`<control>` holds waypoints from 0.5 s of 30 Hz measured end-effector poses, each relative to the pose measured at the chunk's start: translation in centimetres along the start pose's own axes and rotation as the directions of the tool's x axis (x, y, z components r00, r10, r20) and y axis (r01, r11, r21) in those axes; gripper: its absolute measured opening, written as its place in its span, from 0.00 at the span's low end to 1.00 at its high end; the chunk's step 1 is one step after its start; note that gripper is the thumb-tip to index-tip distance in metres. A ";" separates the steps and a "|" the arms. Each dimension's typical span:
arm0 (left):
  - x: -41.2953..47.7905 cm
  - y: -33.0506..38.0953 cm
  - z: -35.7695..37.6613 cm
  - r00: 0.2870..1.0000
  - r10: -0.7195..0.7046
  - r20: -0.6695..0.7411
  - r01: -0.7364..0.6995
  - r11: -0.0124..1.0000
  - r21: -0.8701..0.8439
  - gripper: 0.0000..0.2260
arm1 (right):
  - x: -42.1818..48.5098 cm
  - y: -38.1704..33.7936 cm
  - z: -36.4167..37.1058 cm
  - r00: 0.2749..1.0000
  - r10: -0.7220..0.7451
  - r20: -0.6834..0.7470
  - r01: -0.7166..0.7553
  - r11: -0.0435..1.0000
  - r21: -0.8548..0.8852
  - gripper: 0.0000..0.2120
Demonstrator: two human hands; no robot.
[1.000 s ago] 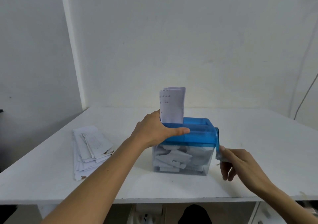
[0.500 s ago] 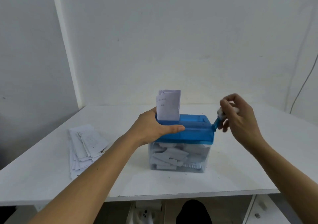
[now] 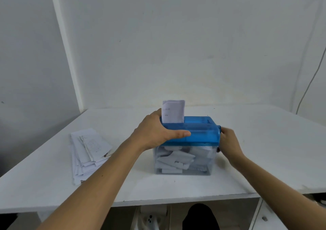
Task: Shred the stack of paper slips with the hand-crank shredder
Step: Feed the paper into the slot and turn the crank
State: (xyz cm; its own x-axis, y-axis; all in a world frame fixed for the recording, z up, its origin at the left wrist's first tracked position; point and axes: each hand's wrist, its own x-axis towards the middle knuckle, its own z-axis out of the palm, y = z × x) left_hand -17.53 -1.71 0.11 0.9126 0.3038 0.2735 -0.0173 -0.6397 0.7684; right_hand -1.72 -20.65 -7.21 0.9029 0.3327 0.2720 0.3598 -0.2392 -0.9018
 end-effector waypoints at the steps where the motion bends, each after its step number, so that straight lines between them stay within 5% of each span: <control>1: 0.0 -0.1 0.0 1.000 0.000 -0.013 0.000 1.000 0.003 0.37 | -0.9 0.2 -0.1 1.000 0.003 0.003 -0.003 1.000 -0.017 0.19; 10: 0.1 -0.4 0.1 0.999 -0.010 -0.034 0.009 1.000 -0.009 0.41 | -6.2 -1.2 -3.8 0.959 0.143 0.246 -0.156 0.987 0.035 0.21; 15: 0.3 -0.5 -0.1 1.000 -0.015 -0.024 0.015 1.000 0.010 0.46 | -7.3 -4.3 -7.7 0.900 -0.135 0.415 0.069 0.983 0.172 0.15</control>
State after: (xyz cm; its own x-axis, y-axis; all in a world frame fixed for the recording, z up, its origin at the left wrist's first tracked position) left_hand -17.29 -1.22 -0.06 0.9026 0.3304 0.2759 0.0005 -0.6419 0.7668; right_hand -8.01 -29.05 -2.73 0.6661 0.7103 0.2275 0.3752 -0.0555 -0.9253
